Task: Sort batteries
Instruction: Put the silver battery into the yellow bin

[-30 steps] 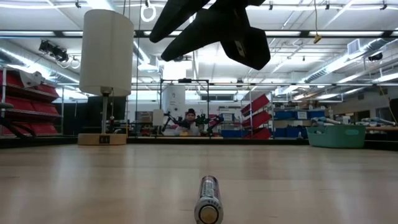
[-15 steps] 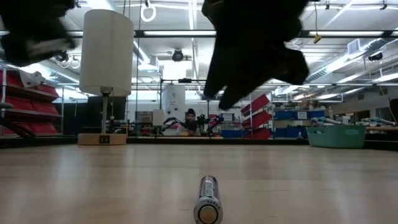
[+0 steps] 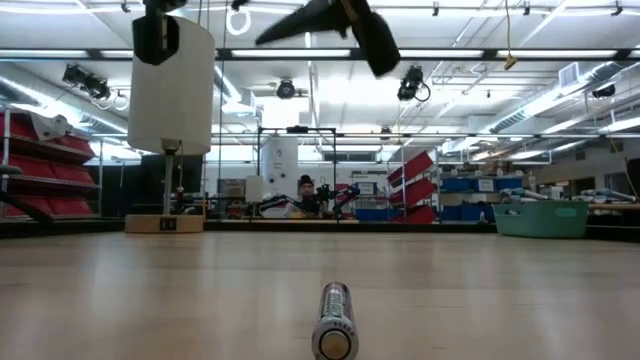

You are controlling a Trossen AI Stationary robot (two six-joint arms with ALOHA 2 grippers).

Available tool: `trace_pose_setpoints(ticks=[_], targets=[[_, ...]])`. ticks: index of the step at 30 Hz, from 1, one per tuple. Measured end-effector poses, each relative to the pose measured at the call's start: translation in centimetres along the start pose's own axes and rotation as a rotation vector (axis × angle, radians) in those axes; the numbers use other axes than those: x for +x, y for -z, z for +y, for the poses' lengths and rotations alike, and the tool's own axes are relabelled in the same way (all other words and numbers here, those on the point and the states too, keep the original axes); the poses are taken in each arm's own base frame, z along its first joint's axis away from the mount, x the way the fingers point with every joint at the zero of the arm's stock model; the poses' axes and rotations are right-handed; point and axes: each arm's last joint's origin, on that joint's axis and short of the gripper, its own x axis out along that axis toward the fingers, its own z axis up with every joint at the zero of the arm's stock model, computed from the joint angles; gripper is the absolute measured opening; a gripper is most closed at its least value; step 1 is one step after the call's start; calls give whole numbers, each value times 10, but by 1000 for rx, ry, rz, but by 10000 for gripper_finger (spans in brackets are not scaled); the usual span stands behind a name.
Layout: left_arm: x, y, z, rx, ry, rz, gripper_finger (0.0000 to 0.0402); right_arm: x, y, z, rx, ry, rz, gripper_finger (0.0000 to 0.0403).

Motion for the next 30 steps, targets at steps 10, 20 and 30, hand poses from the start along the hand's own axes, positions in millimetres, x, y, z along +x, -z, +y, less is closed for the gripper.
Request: trace_pose_setpoints(ticks=[10,20,30], targets=[[11,-15,7,14,14,-16,40,-4,-55,-4,-67,-76,-6,119],[15,-22,12,9,13,-24,40,11,-79,-16,-53,-115,13,85],[15,-22,12,22,12,-17,42,10,-79,-18,-73,-130,65,21]])
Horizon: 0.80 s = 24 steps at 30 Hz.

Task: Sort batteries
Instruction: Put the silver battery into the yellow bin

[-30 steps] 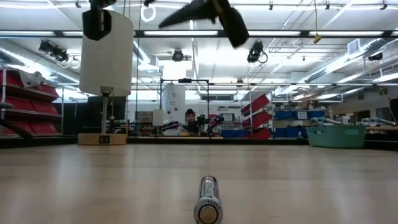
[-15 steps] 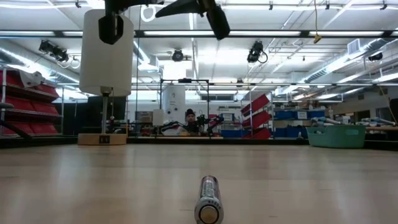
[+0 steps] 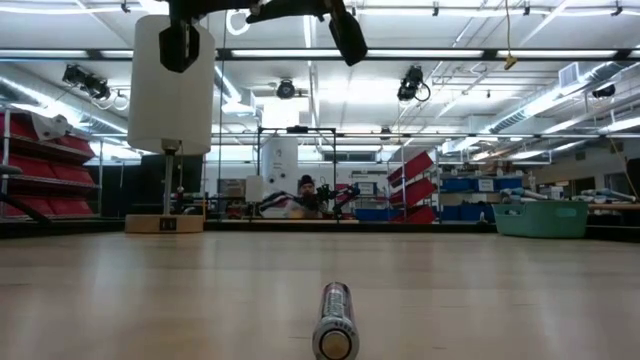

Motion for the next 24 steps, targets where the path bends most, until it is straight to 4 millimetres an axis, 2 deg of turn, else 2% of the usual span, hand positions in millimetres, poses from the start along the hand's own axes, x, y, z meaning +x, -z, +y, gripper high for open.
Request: trace_pose_setpoints(ticks=[5,9,11,14,20,24], targets=[[1,1,0,45,5,13,62,-4,2,-3,-4,47,52,21],[-9,-9,-3,33,35,7,92,-18,8,-16,0,185,183,21],[-15,-10,2,52,-2,42,108,-30,7,-19,3,212,256,21],[-29,-17,8,72,-38,71,125,-56,5,-19,11,262,364,24],[-57,-23,19,115,-67,195,131,-125,25,-24,31,494,682,23],[-63,-21,26,105,-121,243,131,-166,40,-18,66,575,843,28]])
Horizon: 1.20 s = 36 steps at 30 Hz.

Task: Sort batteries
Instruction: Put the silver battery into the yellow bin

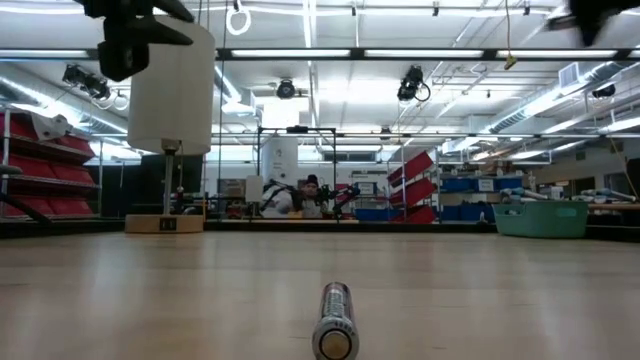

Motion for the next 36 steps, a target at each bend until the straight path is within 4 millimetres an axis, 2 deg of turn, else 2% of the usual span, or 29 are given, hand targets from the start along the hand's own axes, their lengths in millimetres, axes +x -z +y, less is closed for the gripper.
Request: trace_pose_setpoints(ticks=[4,10,18,22,25,32,36], targets=[[1,2,1,7,-16,12,131,-9,36,-5,-18,38,112,28],[6,4,2,28,-53,16,131,-2,79,-4,7,128,188,28],[10,6,2,54,-69,26,131,44,117,-25,147,224,231,29],[10,6,2,53,-67,24,131,67,124,-37,218,252,260,44],[10,6,2,53,-67,25,131,78,126,-43,248,278,279,73],[11,9,3,64,-61,83,131,80,123,-47,281,319,280,161],[15,13,3,74,-42,144,133,74,117,-38,283,254,220,198]])
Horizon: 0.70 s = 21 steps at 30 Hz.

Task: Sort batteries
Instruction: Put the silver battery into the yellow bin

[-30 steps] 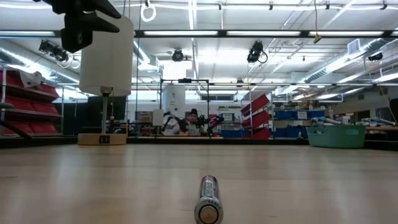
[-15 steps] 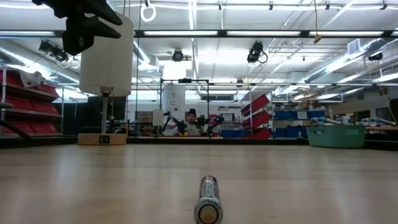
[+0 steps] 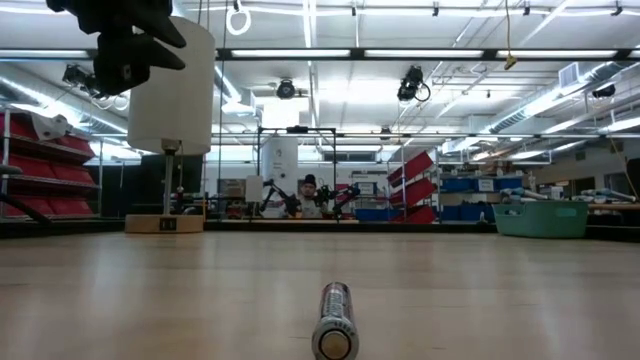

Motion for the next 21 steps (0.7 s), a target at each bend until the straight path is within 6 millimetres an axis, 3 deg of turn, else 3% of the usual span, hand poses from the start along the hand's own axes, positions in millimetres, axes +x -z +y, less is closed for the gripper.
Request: trace_pose_setpoints(ticks=[6,10,16,21], targets=[[10,5,-7,84,78,78,133,-31,-12,22,2,-248,-250,201],[16,7,-13,111,109,81,133,-43,-30,45,-13,-398,-299,191],[21,10,-14,103,106,105,133,-32,-63,101,-102,-589,-246,185],[18,19,-16,80,107,173,133,-4,-85,148,-93,-740,-116,184]])
